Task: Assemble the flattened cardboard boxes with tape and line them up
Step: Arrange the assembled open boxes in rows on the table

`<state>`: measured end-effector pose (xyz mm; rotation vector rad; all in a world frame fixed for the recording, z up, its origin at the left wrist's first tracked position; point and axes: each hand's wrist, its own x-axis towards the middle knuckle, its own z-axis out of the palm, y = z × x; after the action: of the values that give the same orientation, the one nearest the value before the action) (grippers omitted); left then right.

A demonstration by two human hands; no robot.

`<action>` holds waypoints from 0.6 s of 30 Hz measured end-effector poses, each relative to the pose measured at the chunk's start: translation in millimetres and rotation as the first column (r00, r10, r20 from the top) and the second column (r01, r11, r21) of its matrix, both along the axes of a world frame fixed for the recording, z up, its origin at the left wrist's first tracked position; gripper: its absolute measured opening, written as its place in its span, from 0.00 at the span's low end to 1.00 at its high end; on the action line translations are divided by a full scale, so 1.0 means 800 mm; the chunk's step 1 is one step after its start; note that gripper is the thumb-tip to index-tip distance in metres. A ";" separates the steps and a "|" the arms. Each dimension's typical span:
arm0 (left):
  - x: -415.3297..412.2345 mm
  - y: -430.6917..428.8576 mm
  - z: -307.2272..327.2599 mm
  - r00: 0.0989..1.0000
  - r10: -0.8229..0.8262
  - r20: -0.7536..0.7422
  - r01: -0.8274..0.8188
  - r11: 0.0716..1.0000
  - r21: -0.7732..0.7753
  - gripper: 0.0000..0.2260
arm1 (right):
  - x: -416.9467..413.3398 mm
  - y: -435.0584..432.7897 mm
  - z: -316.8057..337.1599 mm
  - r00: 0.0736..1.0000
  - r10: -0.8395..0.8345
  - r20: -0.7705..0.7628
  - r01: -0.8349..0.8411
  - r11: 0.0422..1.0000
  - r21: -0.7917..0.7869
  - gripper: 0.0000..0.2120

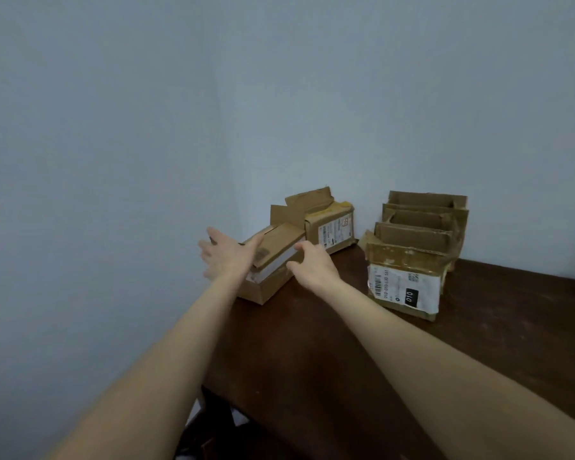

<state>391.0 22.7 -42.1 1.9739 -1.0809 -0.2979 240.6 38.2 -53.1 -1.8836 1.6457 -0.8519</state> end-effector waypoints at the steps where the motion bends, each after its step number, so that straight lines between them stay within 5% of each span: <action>1: 0.005 -0.010 -0.005 0.990 0.031 -0.139 -0.027 0.999 0.029 0.49 | 0.002 -0.004 -0.003 1.000 -0.002 0.006 0.002 1.000 0.011 0.22; 4: 0.020 -0.030 -0.010 0.889 0.056 -0.454 -0.043 0.998 0.039 0.30 | -0.002 -0.016 -0.007 1.000 -0.025 0.009 0.025 1.000 -0.001 0.21; 8: 0.037 -0.027 -0.011 0.846 0.012 -0.533 -0.056 0.996 -0.067 0.08 | -0.014 -0.019 -0.001 0.996 -0.088 0.013 0.089 0.994 -0.061 0.20; 11: 0.053 0.000 -0.004 0.812 0.014 -0.584 -0.131 0.979 -0.158 0.09 | -0.020 -0.009 0.009 0.993 -0.107 0.044 0.111 0.989 -0.101 0.24; 18: 0.080 0.073 0.011 0.892 -0.062 -0.448 -0.056 0.968 -0.244 0.12 | -0.065 0.046 0.037 0.962 -0.271 0.015 0.272 0.962 -0.025 0.32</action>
<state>454.7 81.4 -33.0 1.5684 -0.7728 -0.5647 188.9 74.7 -23.6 -1.6890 1.9239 -0.9959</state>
